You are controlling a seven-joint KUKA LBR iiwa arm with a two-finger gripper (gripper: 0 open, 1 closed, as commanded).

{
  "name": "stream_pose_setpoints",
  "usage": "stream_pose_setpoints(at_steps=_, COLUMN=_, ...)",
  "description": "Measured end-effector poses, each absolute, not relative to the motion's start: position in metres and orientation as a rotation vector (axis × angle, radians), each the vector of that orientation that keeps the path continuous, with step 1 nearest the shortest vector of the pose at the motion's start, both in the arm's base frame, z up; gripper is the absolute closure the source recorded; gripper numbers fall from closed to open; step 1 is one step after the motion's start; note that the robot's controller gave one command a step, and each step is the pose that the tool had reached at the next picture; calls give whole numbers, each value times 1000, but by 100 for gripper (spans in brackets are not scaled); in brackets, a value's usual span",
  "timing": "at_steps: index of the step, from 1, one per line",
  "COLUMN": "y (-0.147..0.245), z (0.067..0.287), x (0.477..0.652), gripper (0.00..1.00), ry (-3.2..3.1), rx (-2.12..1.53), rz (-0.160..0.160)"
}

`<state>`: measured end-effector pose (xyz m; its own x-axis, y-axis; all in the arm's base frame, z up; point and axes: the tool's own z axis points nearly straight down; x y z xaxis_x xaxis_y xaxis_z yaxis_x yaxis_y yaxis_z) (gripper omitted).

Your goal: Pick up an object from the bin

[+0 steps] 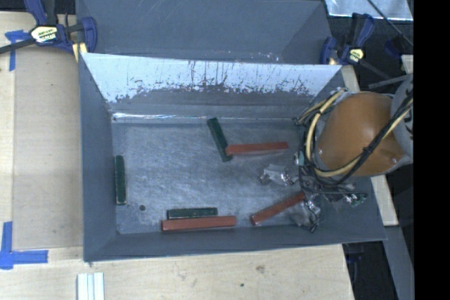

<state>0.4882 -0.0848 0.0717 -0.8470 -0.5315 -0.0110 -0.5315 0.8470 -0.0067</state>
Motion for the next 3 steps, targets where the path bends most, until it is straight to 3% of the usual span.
stream_pose_setpoints(at_steps=1, y=-84, z=72, x=490, gripper=0, ry=3010, rx=-867, rz=-3)
stream_pose_setpoints(at_steps=2, y=-84, z=73, x=490, gripper=100, ry=3011, rx=-869, rz=-3)
stream_pose_setpoints(at_steps=3, y=-84, z=186, x=493, gripper=100, ry=3009, rx=-865, rz=-7)
